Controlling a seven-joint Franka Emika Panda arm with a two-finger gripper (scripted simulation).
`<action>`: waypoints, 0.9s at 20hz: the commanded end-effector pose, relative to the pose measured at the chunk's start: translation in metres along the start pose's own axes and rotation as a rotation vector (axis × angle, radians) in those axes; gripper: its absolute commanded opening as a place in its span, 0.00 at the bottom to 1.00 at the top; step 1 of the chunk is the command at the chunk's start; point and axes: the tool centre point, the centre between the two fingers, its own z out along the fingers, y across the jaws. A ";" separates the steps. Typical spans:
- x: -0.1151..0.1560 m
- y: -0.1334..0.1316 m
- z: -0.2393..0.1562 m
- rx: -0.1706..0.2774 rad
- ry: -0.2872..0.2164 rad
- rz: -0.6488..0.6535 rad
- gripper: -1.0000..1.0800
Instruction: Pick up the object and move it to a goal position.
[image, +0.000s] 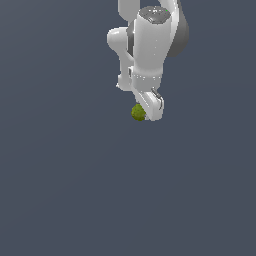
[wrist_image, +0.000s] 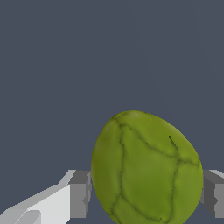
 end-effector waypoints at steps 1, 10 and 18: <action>-0.001 -0.004 -0.027 0.001 0.001 0.000 0.00; -0.004 -0.019 -0.116 0.001 0.000 -0.001 0.00; -0.007 -0.032 -0.185 0.001 -0.002 -0.003 0.00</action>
